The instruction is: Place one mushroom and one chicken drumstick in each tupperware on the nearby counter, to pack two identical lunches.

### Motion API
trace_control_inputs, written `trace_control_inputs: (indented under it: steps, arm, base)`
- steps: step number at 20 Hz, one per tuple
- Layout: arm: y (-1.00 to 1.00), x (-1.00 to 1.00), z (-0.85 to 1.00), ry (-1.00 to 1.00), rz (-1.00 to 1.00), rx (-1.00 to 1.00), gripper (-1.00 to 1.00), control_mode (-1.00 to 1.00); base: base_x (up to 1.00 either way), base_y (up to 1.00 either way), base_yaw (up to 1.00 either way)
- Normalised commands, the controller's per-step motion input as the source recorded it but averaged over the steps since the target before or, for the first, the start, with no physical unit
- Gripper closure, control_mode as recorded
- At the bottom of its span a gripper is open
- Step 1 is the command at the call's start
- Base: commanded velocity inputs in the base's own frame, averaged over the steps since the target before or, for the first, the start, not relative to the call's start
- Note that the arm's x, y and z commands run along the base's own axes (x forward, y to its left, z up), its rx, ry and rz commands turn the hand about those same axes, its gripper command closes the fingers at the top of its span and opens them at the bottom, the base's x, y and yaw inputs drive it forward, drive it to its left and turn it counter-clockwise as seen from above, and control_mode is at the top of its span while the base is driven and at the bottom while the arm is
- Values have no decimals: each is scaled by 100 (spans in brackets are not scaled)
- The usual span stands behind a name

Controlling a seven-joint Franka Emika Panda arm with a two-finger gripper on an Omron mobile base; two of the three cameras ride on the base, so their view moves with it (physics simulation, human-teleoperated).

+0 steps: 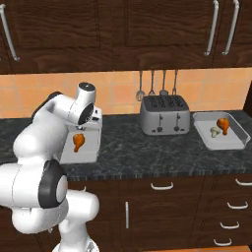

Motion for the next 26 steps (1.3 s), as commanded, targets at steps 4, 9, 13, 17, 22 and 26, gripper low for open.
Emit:
trace_control_inputs:
  steps: [4,9,13,17,22,26]
  arm:
    - [7,36,-42,5,-6,-3,100,-100]
    - [1,33,-59,0,-4,-7,100,-100]
    - [19,54,-77,0,-1,-7,100,-100]
    - [27,54,-48,0,0,-2,100,-100]
    - [1,44,-29,0,0,-1,100,-100]
    - [-3,34,-27,0,0,-2,-100,-100]
  base:
    - [0,0,0]
    - [0,0,0]
    - [0,0,0]
    - [0,0,0]
    - [0,0,0]
    - [0,0,0]
